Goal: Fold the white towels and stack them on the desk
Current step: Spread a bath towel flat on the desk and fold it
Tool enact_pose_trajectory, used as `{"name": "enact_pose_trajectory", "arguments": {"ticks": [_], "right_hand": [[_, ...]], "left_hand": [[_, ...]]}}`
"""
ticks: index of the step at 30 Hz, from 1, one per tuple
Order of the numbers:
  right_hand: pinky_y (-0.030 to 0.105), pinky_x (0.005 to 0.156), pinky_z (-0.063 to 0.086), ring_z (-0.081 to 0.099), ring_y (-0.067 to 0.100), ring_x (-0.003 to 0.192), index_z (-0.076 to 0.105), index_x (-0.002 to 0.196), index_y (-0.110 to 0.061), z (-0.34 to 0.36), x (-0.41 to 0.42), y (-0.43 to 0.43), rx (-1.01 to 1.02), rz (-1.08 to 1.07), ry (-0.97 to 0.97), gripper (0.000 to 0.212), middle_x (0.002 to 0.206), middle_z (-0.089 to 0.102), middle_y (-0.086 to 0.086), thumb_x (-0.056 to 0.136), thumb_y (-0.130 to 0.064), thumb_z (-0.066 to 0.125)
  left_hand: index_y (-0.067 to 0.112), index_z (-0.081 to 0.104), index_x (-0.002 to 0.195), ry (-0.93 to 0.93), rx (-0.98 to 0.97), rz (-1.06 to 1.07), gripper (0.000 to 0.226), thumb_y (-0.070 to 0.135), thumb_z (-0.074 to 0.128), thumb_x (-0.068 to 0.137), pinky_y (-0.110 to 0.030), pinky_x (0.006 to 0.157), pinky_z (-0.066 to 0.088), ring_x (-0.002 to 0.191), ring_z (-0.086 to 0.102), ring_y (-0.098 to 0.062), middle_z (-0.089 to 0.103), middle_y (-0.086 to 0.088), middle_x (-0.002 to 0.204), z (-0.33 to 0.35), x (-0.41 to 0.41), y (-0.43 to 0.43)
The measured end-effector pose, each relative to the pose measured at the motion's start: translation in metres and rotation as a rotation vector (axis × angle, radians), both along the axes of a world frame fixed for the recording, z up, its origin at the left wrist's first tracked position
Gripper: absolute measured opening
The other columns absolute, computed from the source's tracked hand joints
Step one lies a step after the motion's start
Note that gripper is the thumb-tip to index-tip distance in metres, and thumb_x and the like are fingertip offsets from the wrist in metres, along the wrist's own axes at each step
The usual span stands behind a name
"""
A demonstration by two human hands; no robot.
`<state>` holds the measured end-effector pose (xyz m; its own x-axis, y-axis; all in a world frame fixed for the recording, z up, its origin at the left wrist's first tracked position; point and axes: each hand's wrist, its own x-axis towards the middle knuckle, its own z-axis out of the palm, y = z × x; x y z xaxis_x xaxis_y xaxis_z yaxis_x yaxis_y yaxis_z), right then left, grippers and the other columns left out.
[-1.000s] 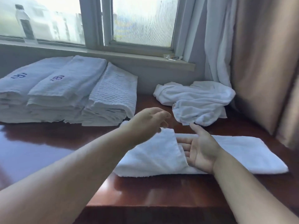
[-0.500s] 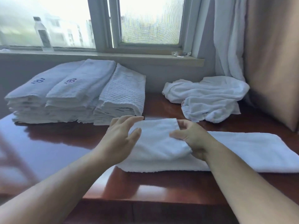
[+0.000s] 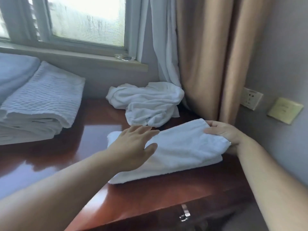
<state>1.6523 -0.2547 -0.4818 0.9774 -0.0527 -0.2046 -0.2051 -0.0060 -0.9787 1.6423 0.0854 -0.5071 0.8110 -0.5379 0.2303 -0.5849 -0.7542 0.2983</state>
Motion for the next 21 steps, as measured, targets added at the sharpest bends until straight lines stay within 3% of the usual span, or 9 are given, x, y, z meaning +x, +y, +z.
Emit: {"name": "enact_pose_trajectory", "arguments": {"ticks": [4, 8, 10, 12, 14, 18, 21], "right_hand": [[0.043, 0.085, 0.058, 0.073, 0.032, 0.105, 0.063, 0.128, -0.011, -0.020, 0.006, -0.027, -0.197, -0.019, 0.057, 0.061, 0.114, 0.075, 0.014, 0.072, -0.014, 0.088], [0.032, 0.078, 0.057, 0.074, 0.019, 0.092, 0.069, 0.117, -0.018, -0.027, 0.013, -0.022, -0.745, -0.103, 0.086, 0.039, 0.100, 0.077, 0.001, 0.081, -0.013, 0.083], [0.034, 0.084, 0.054, 0.067, 0.021, 0.101, 0.067, 0.118, -0.024, -0.024, 0.014, -0.006, -1.069, -0.252, 0.037, 0.034, 0.113, 0.070, 0.000, 0.085, -0.019, 0.076], [0.039, 0.092, 0.051, 0.061, 0.026, 0.109, 0.066, 0.122, -0.027, -0.023, 0.012, 0.022, -1.266, -0.388, -0.156, 0.031, 0.122, 0.063, 0.002, 0.090, -0.024, 0.065], [0.040, 0.095, 0.047, 0.056, 0.029, 0.114, 0.067, 0.119, -0.028, -0.031, 0.010, 0.056, -1.256, -0.357, -0.277, 0.029, 0.119, 0.060, 0.002, 0.092, -0.034, 0.058], [0.039, 0.108, 0.034, 0.044, 0.022, 0.132, 0.057, 0.134, -0.031, -0.070, 0.005, 0.098, -1.268, -0.132, -0.106, 0.046, 0.139, 0.054, -0.005, 0.097, -0.051, 0.039], [0.034, 0.111, 0.030, 0.043, 0.017, 0.133, 0.057, 0.136, -0.031, -0.073, 0.001, 0.096, -1.235, -0.168, -0.187, 0.045, 0.142, 0.055, -0.010, 0.098, -0.049, 0.040]], "left_hand": [[0.042, 0.011, 0.159, 0.106, 0.187, 0.016, 0.064, 0.064, 0.025, 0.100, -0.035, 0.122, -0.003, 0.154, -0.005, -0.014, 0.003, 0.007, 0.169, -0.021, 0.011, -0.014], [0.039, 0.009, 0.159, 0.121, 0.247, 0.013, 0.066, 0.066, 0.019, 0.099, -0.036, 0.122, -0.003, 0.154, -0.001, -0.018, 0.004, 0.003, 0.169, -0.038, 0.011, -0.011], [0.040, 0.007, 0.159, 0.121, 0.245, 0.020, 0.067, 0.067, 0.017, 0.099, -0.036, 0.122, -0.003, 0.155, -0.001, -0.018, 0.002, 0.003, 0.169, -0.043, 0.011, -0.010], [0.040, 0.005, 0.159, 0.119, 0.244, 0.021, 0.069, 0.068, 0.016, 0.098, -0.036, 0.122, -0.003, 0.155, -0.003, -0.016, 0.000, 0.004, 0.169, -0.045, 0.013, -0.011], [0.040, 0.003, 0.159, 0.119, 0.235, 0.022, 0.070, 0.069, 0.016, 0.097, -0.035, 0.122, -0.004, 0.155, -0.004, -0.016, -0.001, 0.005, 0.169, -0.047, 0.013, -0.011], [0.040, 0.008, 0.159, 0.114, 0.168, -0.009, 0.071, 0.070, 0.014, 0.095, -0.029, 0.121, -0.005, 0.155, -0.001, -0.012, 0.001, 0.008, 0.169, -0.052, 0.013, -0.005], [0.040, 0.031, 0.154, 0.112, 0.041, -0.093, 0.056, 0.056, 0.021, 0.102, 0.000, 0.105, -0.010, 0.148, 0.012, 0.001, 0.023, 0.016, 0.164, -0.048, 0.017, 0.013]]}}
